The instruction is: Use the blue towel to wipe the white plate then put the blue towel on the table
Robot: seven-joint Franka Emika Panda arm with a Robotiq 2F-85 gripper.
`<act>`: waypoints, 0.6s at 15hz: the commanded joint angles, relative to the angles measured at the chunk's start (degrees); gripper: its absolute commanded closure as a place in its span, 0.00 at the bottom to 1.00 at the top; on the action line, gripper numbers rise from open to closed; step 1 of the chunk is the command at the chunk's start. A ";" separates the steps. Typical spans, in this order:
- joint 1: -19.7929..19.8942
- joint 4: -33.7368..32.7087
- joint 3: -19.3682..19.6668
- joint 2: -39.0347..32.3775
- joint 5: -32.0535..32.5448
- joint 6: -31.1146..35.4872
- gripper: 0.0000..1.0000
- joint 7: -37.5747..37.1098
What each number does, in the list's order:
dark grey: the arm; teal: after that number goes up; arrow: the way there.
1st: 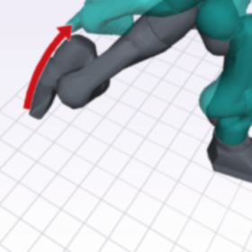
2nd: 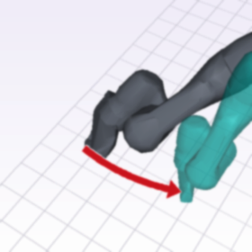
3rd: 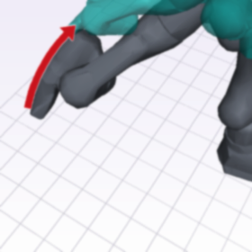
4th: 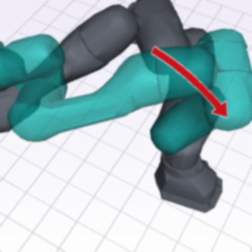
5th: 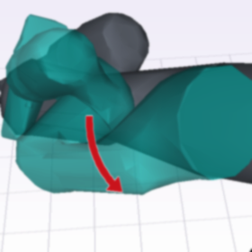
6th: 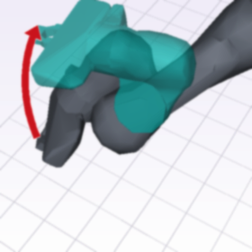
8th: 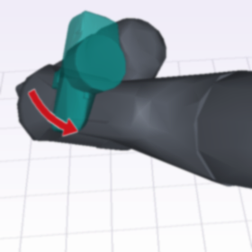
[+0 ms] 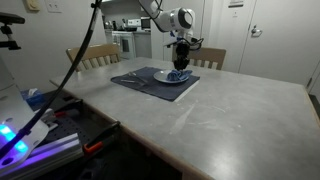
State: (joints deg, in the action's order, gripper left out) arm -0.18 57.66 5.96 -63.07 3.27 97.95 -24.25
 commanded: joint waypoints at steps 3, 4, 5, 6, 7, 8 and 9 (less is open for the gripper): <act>-1.91 1.74 -0.24 2.26 0.61 5.22 0.98 -0.24; -2.78 1.52 0.36 2.45 1.34 4.06 0.98 -0.79; -3.38 1.62 0.74 2.94 1.84 3.29 0.98 -1.30; -3.89 1.97 1.12 3.57 2.59 3.11 0.98 -1.61; -4.13 1.90 1.33 3.85 3.07 2.93 0.98 -1.63; -4.20 2.09 1.33 4.47 3.30 2.56 0.98 -1.06; -4.39 2.58 1.25 5.39 3.49 2.17 0.98 -0.31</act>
State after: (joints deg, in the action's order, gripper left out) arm -3.85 57.68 6.63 -61.08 5.50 101.55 -25.49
